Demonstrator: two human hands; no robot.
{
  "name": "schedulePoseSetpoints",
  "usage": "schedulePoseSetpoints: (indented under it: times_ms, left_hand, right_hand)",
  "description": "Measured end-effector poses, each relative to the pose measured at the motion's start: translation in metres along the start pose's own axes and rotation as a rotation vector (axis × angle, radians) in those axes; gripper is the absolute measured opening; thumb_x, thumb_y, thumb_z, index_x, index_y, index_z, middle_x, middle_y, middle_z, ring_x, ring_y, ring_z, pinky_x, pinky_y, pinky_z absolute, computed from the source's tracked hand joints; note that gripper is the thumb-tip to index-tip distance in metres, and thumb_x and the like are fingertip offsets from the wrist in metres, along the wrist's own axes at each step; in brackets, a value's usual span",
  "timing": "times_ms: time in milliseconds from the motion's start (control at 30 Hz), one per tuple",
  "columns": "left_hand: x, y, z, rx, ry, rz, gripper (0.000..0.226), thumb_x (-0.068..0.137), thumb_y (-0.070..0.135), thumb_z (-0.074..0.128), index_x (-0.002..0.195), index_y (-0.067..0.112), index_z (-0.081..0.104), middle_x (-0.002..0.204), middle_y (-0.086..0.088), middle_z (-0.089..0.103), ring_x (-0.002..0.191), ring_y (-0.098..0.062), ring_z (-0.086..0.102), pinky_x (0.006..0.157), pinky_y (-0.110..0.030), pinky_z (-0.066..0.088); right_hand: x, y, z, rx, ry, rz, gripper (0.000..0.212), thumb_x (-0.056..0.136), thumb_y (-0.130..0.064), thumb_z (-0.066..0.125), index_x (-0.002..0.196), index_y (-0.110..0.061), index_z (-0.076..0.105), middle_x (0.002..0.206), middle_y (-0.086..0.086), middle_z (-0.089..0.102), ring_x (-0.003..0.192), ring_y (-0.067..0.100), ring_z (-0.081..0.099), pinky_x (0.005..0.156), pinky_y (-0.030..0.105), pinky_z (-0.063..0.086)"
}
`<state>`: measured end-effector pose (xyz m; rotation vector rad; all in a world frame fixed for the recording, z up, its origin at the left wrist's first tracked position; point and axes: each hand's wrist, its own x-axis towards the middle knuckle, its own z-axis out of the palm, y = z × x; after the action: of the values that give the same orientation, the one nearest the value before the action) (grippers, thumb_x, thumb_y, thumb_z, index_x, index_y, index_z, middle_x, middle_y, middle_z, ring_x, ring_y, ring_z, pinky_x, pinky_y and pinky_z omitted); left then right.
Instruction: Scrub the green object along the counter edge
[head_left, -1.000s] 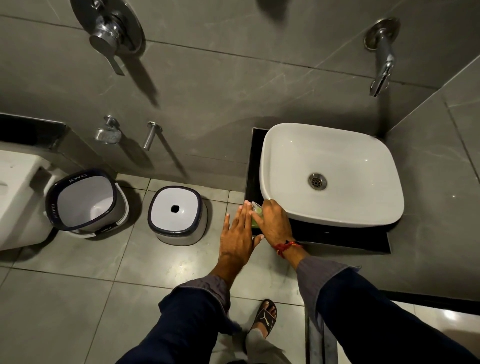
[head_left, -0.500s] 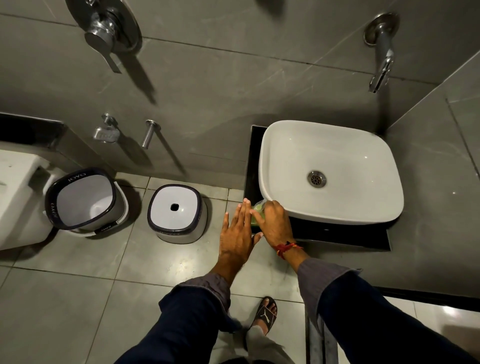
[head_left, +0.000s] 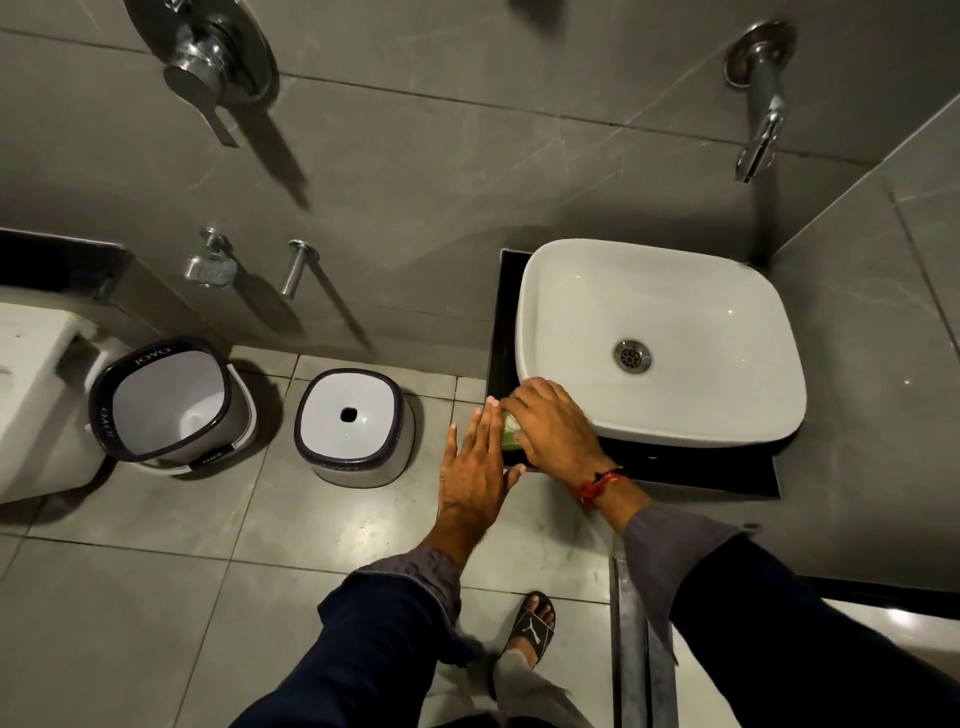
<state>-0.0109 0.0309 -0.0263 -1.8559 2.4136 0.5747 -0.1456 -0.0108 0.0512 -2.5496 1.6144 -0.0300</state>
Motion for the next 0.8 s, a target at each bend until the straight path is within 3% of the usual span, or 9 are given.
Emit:
schedulePoseSetpoints:
  times_ms: [133,400,600,667,800]
  left_hand:
    - [0.000,0.001,0.002,-0.013,0.017,-0.007,0.091,0.099,0.062,0.038,0.158,0.013,-0.012,0.169,-0.004,-0.010,0.156,-0.021,-0.007,0.127,-0.051,0.008]
    - [0.005,-0.002,0.003,0.033,0.001,-0.016,0.090,0.099,0.063,0.035,0.158,0.014,-0.013,0.169,-0.004,-0.013,0.156,-0.021,-0.007,0.127,-0.051,0.010]
    - [0.005,0.001,0.001,0.020,-0.008,-0.005,0.087,0.100,0.060,0.034,0.157,0.014,-0.013,0.169,-0.005,-0.014,0.156,-0.022,-0.009,0.127,-0.050,0.008]
    - [0.003,0.004,-0.001,0.015,-0.008,-0.001,0.087,0.101,0.058,0.034,0.155,0.014,-0.017,0.168,-0.006,-0.016,0.156,-0.023,-0.010,0.127,-0.050,0.006]
    - [0.005,0.005,-0.006,0.018,-0.030,0.002,0.082,0.104,0.051,0.033,0.154,0.012,-0.019,0.167,-0.008,-0.019,0.155,-0.025,-0.013,0.127,-0.051,0.005]
  right_hand:
    - [0.010,0.001,-0.004,-0.026,-0.072,0.012,0.027,0.079,-0.007,0.073,0.105,-0.004,0.066,0.102,0.014,0.068,0.101,0.030,0.058,0.085,0.039,0.052]
    - [0.005,-0.013,0.002,-0.209,-0.092,0.153,0.033,0.073,-0.029,0.086,0.089,-0.003,0.072,0.083,0.012,0.074,0.082,0.026,0.064,0.070,0.035,0.057]
    - [0.005,-0.030,0.002,-0.177,-0.205,0.372,0.030,0.086,-0.028,0.076,0.098,-0.002,0.068,0.089,0.014,0.074,0.083,0.028,0.070,0.073,0.036,0.061]
    - [0.003,-0.036,0.001,-0.161,-0.186,0.449,0.027,0.090,-0.029,0.072,0.096,-0.003,0.068,0.086,0.014,0.075,0.077,0.027,0.073,0.068,0.034,0.063]
    - [0.006,-0.042,0.008,0.000,-0.095,0.572,0.032,0.099,-0.030,0.058,0.108,0.000,0.063,0.098,0.018,0.072,0.088,0.031,0.072,0.073,0.038,0.062]
